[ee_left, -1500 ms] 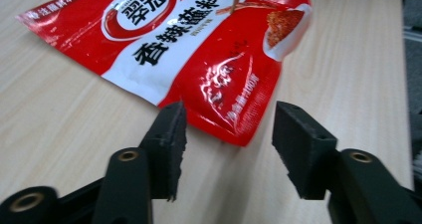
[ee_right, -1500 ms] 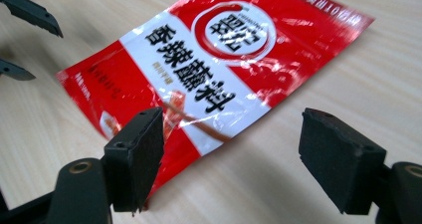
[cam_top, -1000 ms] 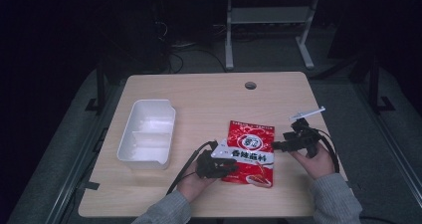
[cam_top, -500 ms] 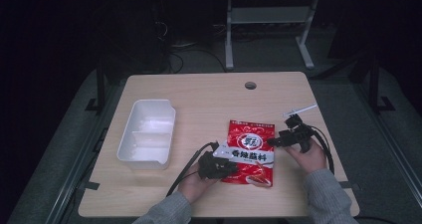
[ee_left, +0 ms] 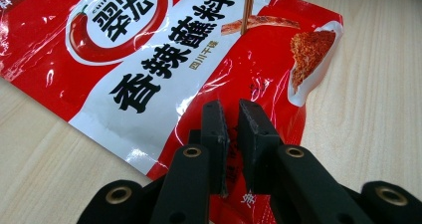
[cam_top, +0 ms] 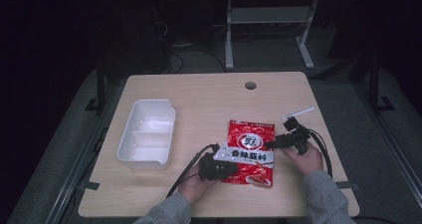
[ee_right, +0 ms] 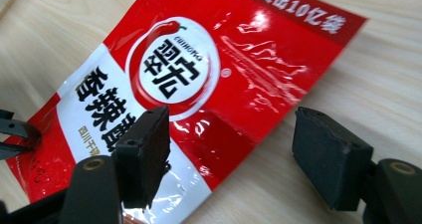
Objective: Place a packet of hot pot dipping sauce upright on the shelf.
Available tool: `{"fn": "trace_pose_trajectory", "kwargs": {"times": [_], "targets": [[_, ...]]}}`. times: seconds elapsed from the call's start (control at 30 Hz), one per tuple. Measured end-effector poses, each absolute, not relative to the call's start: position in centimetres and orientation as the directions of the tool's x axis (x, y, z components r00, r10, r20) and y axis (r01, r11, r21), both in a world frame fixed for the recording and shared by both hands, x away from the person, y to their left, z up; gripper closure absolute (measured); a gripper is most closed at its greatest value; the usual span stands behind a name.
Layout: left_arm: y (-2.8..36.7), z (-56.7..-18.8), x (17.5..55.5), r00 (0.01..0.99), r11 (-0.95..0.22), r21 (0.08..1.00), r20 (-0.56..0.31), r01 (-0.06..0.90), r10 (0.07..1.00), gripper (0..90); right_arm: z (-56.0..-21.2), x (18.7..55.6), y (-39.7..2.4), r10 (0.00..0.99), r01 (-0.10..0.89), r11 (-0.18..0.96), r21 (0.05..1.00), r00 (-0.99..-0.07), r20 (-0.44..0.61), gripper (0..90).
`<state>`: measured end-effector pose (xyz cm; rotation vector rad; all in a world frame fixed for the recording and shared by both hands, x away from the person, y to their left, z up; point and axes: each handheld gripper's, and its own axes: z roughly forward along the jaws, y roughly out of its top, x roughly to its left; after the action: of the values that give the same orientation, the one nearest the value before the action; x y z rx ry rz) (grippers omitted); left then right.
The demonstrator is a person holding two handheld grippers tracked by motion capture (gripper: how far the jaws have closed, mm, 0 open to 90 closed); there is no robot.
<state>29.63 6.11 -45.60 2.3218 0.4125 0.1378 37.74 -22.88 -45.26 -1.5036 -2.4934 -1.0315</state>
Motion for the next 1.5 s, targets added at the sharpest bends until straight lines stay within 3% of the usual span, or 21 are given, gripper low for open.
{"fn": "trace_pose_trajectory", "kwargs": {"times": [0.43, 0.67, 0.7, 1.0, 1.2, 1.5], "targets": [[6.1, -45.6, 29.6, 0.942, -0.657, 0.712, -0.020, 0.248, 0.335, 80.2, -44.8, 37.4, -22.6, 0.723, 0.784, 0.292, 0.547, -0.555, 0.411, 39.0], [6.1, -45.7, 29.6, 0.942, -0.657, 0.712, -0.017, 0.246, 0.335, 79.9, -44.1, 37.0, -22.7, 0.649, 0.758, 0.270, 0.594, -0.599, 0.469, 52.5], [6.1, -45.7, 29.6, 0.942, -0.657, 0.712, -0.016, 0.246, 0.335, 79.9, -43.8, 36.8, -22.7, 0.623, 0.748, 0.266, 0.608, -0.614, 0.484, 57.7], [6.1, -45.7, 29.6, 0.942, -0.657, 0.713, -0.018, 0.246, 0.334, 79.9, -43.6, 36.7, -21.9, 0.535, 0.719, 0.308, 0.623, -0.673, 0.512, 66.3], [6.1, -45.7, 29.6, 0.943, -0.657, 0.714, -0.013, 0.241, 0.332, 79.8, -44.1, 36.8, -21.1, 0.567, 0.727, 0.334, 0.600, -0.664, 0.488, 67.0], [6.2, -45.8, 29.5, 0.942, -0.653, 0.721, 0.002, 0.231, 0.336, 75.7, -45.0, 36.9, -19.8, 0.634, 0.729, 0.396, 0.558, -0.657, 0.409, 79.3]]}}
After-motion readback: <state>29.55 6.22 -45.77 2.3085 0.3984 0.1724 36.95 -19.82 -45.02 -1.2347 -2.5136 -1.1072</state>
